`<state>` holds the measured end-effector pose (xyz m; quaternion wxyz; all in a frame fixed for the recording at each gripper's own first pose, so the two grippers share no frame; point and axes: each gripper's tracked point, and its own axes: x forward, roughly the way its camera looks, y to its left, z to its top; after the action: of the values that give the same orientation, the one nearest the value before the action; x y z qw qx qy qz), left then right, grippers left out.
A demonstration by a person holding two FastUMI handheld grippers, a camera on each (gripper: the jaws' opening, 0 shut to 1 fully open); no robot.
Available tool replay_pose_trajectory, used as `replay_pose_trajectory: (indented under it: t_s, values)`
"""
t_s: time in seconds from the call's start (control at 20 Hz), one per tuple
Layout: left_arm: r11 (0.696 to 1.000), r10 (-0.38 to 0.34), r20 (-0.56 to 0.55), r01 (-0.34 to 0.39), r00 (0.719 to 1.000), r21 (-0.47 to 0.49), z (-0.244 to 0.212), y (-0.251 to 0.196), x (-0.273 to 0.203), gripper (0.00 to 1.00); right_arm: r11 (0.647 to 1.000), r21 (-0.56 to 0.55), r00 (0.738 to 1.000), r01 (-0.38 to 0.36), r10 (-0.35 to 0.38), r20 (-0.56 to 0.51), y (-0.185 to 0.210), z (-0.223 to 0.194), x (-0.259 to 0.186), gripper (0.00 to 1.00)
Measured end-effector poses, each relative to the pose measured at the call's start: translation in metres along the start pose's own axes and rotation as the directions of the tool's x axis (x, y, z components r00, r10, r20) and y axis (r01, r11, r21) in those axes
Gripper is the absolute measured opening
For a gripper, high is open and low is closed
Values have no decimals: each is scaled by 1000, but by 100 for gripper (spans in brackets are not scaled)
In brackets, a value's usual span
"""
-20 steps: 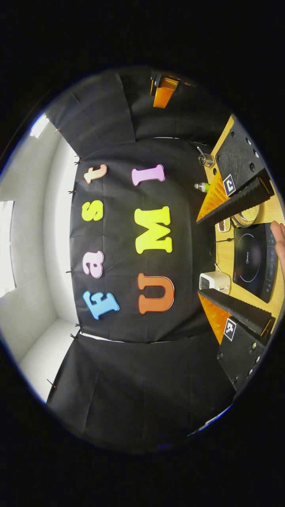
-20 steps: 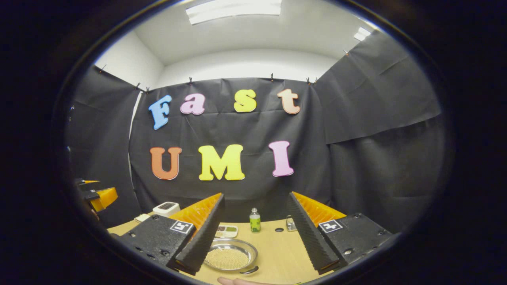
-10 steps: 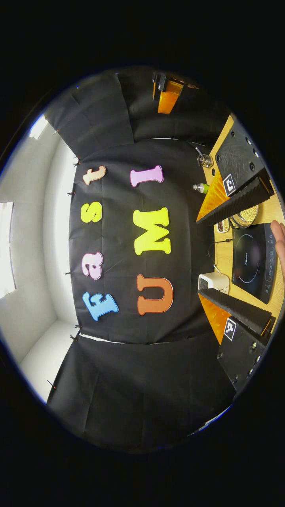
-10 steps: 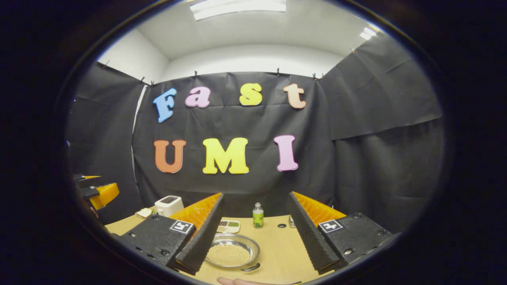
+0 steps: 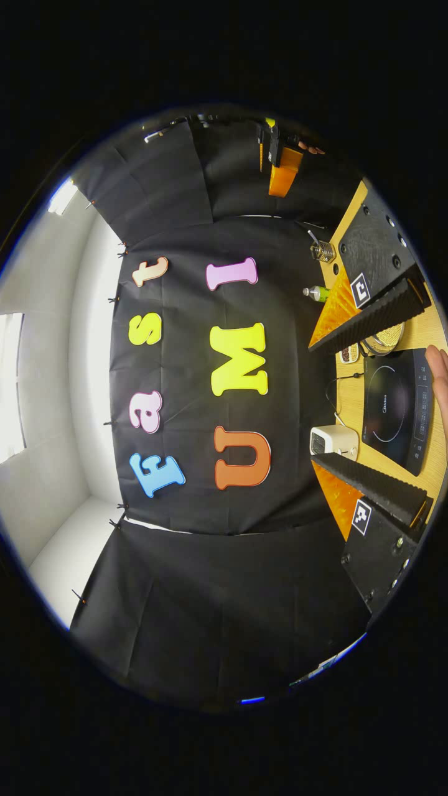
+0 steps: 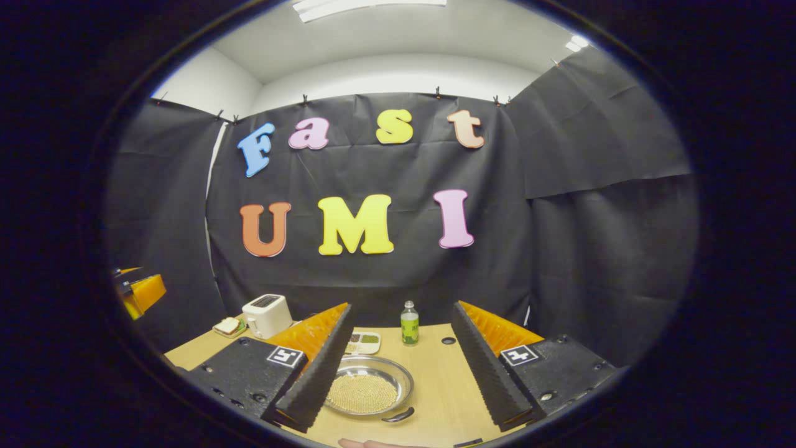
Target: First push the handle of the pot to place it horizontally, then grasp the pot with both hands and set it on the induction cooktop.
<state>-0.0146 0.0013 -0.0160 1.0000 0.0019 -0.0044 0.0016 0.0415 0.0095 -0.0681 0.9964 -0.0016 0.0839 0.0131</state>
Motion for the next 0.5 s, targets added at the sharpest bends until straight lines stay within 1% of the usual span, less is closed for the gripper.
replay_pose_trajectory:
  t_s: [0.1, 0.2, 0.25, 0.3, 0.35, 0.4, 0.45, 0.5]
  values:
    - [1000, -2, -2, 2, 1000, 0, -2, 1, -1, 95, 1000, 14, 1000, -9, 9, -21, 0, -8, 8, 96]
    - [1000, -5, 0, 5, 1000, -4, -1, 1, -3, 95, 999, 29, 998, -18, 20, -56, -2, -21, 18, 89]
    - [1000, -6, 4, 6, 1000, -7, -1, 0, -3, 95, 999, 35, 997, -30, 32, -66, -1, -26, 22, 80]
    - [1000, -8, 10, 8, 1000, -11, 0, 0, -4, 95, 999, 35, 996, -41, 44, -74, 0, -31, 26, 77]
    - [1000, -12, 15, 12, 1000, -14, 2, 0, -5, 95, 998, 29, 995, -52, 54, -82, 0, -36, 30, 69]
    - [1000, -16, 17, 16, 1000, -16, 1, -2, -6, 95, 997, 22, 993, -67, 69, -95, 2, -41, 33, 65]
    - [1000, -20, 18, 20, 1000, -19, 1, -3, -7, 95, 997, 22, 990, -81, 82, -111, 5, -47, 35, 55]
    - [999, -29, 18, 29, 999, -21, 0, -6, -7, 95, 996, 28, 987, -84, 87, -137, 4, -54, 37, 49]
